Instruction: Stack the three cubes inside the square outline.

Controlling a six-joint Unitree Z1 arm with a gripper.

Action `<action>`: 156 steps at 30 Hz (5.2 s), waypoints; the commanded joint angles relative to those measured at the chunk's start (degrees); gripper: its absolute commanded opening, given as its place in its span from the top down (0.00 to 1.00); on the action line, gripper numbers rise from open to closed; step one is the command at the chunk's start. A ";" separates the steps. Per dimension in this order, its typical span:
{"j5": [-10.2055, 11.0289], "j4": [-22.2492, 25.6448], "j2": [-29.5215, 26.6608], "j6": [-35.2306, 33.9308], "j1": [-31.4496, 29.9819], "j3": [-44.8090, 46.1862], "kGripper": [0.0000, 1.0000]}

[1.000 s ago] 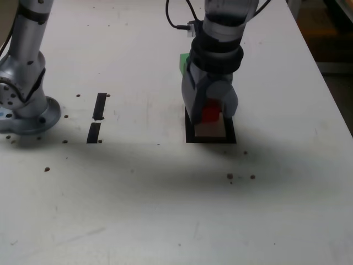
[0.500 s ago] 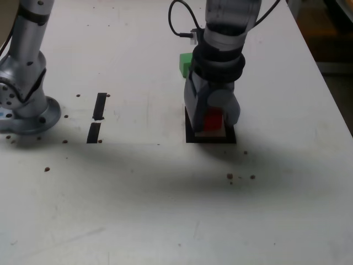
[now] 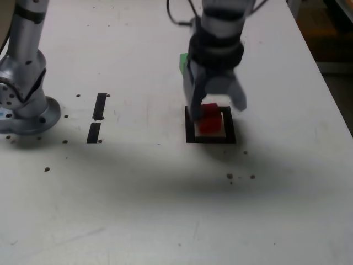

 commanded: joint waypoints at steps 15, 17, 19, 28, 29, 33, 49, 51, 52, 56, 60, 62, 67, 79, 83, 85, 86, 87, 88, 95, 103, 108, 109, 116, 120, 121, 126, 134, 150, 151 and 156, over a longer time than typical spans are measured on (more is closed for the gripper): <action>15.13 8.27 -2.14 54.75 29.69 -9.83 0.00; 16.87 7.67 0.05 58.20 30.65 -11.51 0.00; 18.06 6.33 1.93 60.68 30.81 -12.57 0.00; 20.88 -6.96 0.45 63.58 28.42 -2.54 0.02; 20.88 -7.71 -0.09 63.96 27.97 -1.52 0.02; 20.82 -10.08 -1.07 65.63 26.88 1.48 0.04; 20.71 -15.98 0.37 67.58 24.94 6.15 0.03; 20.71 -16.71 0.27 68.61 24.81 6.81 0.04; 20.71 -16.98 0.23 69.28 24.72 7.12 0.04; 20.71 -18.03 0.19 72.03 24.39 8.18 0.06; 20.71 -19.22 0.26 73.58 24.32 8.82 0.09; 20.71 -19.45 0.21 74.36 24.31 8.86 0.11; 20.71 -19.64 0.23 76.49 24.29 8.60 0.16; 21.04 -20.30 1.56 77.64 24.31 8.63 0.40; 21.27 -20.24 2.08 77.73 24.31 8.56 0.44; 20.99 -20.65 2.13 77.73 24.31 8.51 0.53; 20.79 -20.90 2.13 77.70 24.31 8.49 0.57; 20.57 -21.19 2.10 77.61 24.32 8.49 0.62; 20.29 -21.46 2.06 77.44 24.32 8.50 0.67; 19.01 -22.36 2.05 73.94 24.30 8.51 0.89; 18.55 -21.45 -0.88 59.69 24.26 6.83 1.00; 17.51 -12.04 -3.47 48.77 22.44 0.99 1.00; 17.24 -7.31 -3.69 46.26 21.31 -1.99 1.00; 8.89 16.97 -3.45 33.55 15.09 -17.35 1.00; 0.59 22.83 -3.72 20.96 11.85 -17.85 1.00; -0.52 23.43 -3.86 17.37 10.60 -17.52 1.00; -1.72 24.47 -4.39 2.48 4.02 -15.51 1.00; -2.98 16.79 -3.64 -8.92 -1.45 -7.61 1.00; -0.60 13.40 1.89 -11.70 -1.62 -8.05 1.00; -0.57 13.36 2.15 -11.70 -1.56 -8.17 1.00; 0.19 13.27 2.78 -11.70 -1.44 -8.89 1.00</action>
